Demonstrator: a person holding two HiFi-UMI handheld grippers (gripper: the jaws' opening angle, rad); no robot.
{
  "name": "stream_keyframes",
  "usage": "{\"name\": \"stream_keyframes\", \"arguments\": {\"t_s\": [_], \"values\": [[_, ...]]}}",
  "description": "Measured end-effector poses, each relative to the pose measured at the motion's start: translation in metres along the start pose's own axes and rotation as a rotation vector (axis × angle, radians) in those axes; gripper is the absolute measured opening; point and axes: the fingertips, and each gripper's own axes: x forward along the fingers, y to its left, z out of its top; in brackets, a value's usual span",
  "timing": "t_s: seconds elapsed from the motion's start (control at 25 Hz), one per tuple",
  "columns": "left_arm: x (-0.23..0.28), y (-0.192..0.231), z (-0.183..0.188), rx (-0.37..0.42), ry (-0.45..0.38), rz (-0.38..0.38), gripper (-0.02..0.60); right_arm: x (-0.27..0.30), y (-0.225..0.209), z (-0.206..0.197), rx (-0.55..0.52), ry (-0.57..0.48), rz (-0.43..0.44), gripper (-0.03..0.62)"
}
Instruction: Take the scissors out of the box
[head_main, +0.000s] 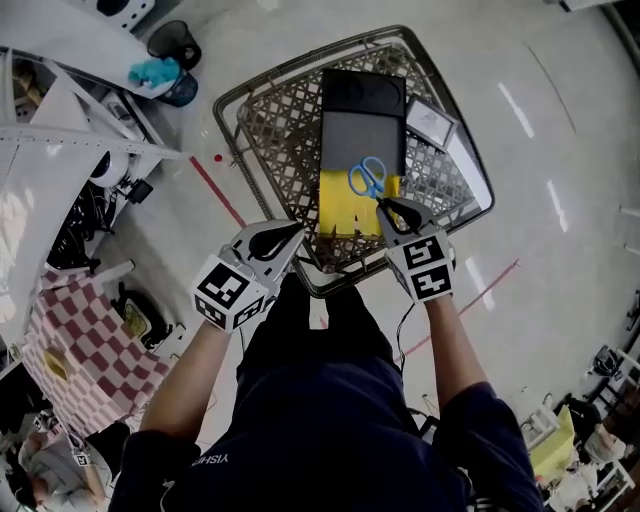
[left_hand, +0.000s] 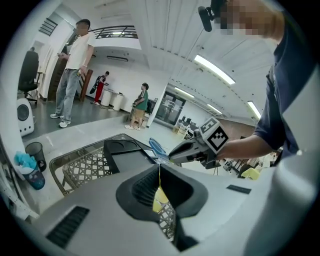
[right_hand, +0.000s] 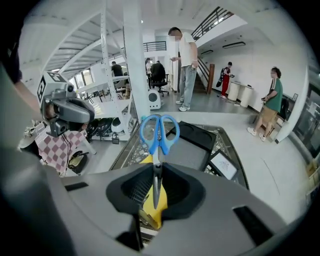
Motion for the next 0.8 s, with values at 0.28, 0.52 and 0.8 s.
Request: {"name": "stream_keyframes", "arguments": {"t_s": [0.28,0.52,0.8], "values": [[0.005,0.002,0.029,0.042,-0.027,0.011,0.026,-0.037,-0.010,0.037,0.018,-0.114,-0.017,0.072],[0.008,-0.001,0.054,0.072,-0.046,0.009,0.026,-0.075,-0.015,0.066,0.023,-0.211,-0.026,0.072],[0.011,-0.004,0.070,0.095,-0.053,0.008,0.026,-0.110,-0.015,0.087,0.031,-0.310,-0.015,0.072]]}}
